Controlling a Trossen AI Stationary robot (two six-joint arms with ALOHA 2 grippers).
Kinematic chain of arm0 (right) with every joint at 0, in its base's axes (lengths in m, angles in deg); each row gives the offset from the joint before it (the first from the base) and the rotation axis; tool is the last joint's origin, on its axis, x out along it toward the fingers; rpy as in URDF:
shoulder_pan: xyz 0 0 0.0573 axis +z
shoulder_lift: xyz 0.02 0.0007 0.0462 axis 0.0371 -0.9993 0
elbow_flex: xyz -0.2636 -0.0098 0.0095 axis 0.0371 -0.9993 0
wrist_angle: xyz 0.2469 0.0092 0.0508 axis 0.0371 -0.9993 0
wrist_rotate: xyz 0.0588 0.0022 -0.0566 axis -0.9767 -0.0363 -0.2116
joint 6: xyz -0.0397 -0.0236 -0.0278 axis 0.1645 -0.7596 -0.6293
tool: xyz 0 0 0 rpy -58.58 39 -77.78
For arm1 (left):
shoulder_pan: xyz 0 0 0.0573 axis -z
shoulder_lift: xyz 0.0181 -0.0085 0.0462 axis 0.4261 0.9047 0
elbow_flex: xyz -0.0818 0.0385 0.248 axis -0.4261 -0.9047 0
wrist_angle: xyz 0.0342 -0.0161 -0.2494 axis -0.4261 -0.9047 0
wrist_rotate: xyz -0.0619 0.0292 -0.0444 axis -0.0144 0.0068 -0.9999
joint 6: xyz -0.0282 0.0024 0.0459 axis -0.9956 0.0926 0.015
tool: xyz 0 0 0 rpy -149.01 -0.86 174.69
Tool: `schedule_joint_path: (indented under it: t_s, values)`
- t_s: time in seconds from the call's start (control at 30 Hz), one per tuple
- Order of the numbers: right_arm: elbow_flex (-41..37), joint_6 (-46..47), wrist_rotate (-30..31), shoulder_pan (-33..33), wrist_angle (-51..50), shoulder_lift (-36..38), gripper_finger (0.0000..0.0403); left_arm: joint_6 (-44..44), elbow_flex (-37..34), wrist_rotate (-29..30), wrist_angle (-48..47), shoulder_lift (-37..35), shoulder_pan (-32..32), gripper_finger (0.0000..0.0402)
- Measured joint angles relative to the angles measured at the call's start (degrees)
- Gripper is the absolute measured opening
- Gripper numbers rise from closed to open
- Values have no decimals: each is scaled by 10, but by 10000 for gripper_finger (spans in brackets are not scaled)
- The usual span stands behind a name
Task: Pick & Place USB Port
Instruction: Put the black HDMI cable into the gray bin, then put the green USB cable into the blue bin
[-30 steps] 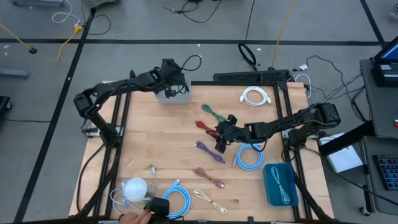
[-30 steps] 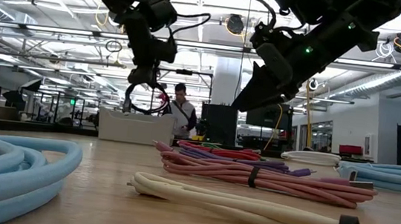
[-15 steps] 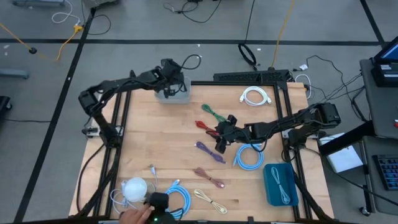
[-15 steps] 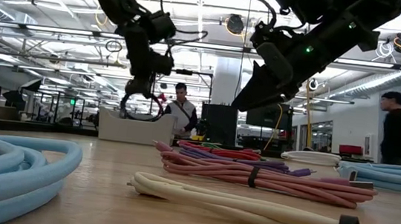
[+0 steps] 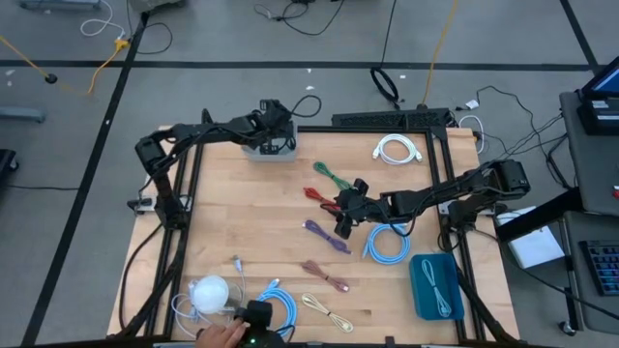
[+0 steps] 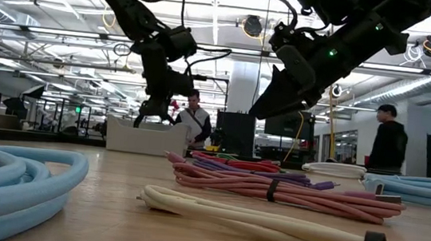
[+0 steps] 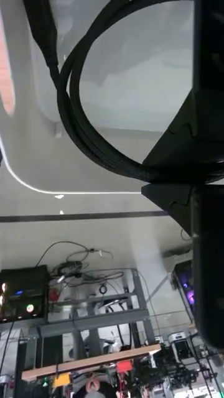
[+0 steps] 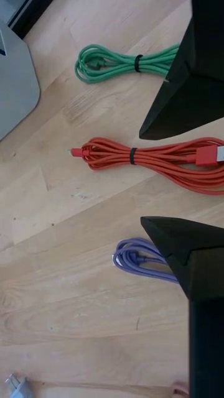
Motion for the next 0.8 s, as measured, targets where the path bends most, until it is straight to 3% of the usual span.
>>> schedule_joint_path:
  t_s: [0.17, 0.4, 0.63, 0.8]
  values:
    - [0, 0, 0, 0, 0, 0, 205, -15, 0, 0, 13, -5, 1, 34]
    - [0, 2, 1, 0, 0, 0, 205, -53, 0, 13, 19, -4, 4, 118]
    - [0, 2, 1, 0, 0, 0, 205, -43, 0, 105, 20, -5, 11, 193]
    - [0, 2, 1, 0, 0, 0, 205, -73, 0, 113, 19, -28, 41, 205]
